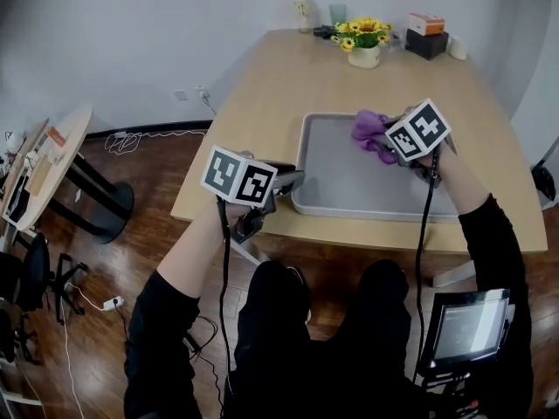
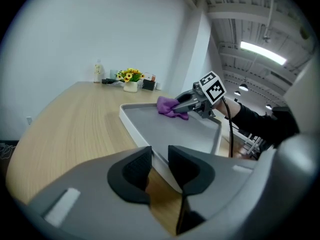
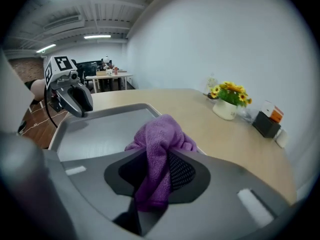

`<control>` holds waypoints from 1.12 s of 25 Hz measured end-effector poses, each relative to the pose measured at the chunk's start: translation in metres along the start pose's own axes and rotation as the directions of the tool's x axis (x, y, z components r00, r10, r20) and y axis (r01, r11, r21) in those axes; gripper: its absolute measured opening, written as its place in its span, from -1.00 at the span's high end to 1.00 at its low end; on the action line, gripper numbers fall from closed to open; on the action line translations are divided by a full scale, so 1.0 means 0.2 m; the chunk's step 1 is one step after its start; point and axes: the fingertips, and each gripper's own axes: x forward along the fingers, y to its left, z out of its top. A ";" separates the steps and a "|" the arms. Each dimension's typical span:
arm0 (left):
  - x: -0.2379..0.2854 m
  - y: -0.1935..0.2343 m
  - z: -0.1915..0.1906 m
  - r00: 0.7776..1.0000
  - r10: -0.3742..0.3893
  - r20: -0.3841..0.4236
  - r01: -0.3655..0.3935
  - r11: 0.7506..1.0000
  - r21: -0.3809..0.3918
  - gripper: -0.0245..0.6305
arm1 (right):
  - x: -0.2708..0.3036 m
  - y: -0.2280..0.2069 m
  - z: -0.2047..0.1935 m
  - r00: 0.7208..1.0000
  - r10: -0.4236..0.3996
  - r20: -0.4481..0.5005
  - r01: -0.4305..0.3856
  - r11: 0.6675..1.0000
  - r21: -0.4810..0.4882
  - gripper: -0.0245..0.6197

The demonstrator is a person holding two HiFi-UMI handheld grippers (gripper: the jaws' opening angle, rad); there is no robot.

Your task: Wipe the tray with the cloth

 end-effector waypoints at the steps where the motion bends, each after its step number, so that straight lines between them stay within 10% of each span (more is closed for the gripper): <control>1: 0.00 0.00 0.00 1.000 0.005 0.000 -0.005 1.000 0.004 0.66 | 0.05 0.07 0.06 1.000 0.010 0.012 -0.010 1.000 -0.025 0.61; 9: 0.00 0.03 -0.02 0.999 0.033 0.014 -0.034 0.999 0.017 0.66 | 0.27 0.62 0.35 0.997 0.060 0.046 -0.047 0.967 -0.249 0.61; 28: 0.00 0.04 -0.01 0.997 -0.012 0.070 0.010 1.000 0.022 0.66 | -0.51 -0.30 -0.63 0.969 -0.166 -0.184 0.191 0.973 0.129 0.61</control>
